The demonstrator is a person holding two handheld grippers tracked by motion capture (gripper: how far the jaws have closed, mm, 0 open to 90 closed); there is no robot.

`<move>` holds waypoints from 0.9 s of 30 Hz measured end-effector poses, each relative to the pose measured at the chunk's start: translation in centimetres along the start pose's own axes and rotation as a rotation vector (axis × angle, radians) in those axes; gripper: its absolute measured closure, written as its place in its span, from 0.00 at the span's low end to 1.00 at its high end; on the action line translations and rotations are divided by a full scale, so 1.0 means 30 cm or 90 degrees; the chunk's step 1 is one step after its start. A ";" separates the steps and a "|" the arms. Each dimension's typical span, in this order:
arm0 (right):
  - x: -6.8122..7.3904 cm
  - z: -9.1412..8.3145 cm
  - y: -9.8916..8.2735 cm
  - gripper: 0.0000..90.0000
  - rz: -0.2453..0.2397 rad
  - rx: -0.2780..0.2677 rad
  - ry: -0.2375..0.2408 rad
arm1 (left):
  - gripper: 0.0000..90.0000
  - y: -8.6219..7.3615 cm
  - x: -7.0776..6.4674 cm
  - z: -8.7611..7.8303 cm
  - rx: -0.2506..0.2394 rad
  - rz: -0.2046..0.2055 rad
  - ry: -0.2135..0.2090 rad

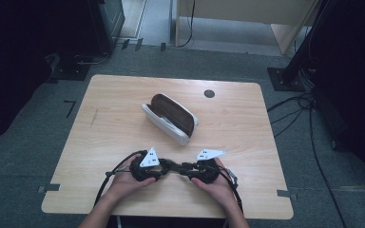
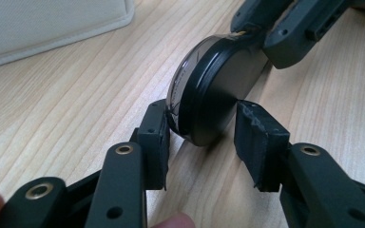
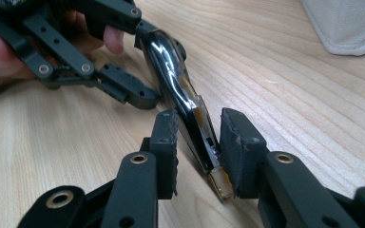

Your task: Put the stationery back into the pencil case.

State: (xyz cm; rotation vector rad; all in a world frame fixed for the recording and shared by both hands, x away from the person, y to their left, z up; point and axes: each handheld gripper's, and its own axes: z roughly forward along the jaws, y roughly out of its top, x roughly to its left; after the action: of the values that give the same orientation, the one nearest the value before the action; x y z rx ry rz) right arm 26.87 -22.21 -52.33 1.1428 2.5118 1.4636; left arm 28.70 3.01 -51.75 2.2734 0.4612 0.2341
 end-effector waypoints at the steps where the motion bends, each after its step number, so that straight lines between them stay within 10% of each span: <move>1: 0.002 0.000 0.000 0.77 -0.004 0.004 -0.001 | 0.63 0.000 0.001 0.000 0.001 -0.001 0.000; 20: 0.068 0.036 0.001 0.87 -0.082 0.025 -0.027 | 0.47 0.000 -0.004 0.001 0.002 0.007 0.027; 27: 0.053 0.020 -0.003 0.88 -0.052 0.007 -0.058 | 0.35 -0.008 -0.002 -0.008 0.012 -0.008 0.046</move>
State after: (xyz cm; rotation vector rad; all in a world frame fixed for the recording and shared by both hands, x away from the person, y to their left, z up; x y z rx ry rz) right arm 25.88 -20.84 -52.20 1.0689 2.4770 1.3478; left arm 28.51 3.31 -51.76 2.2859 0.5166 0.3070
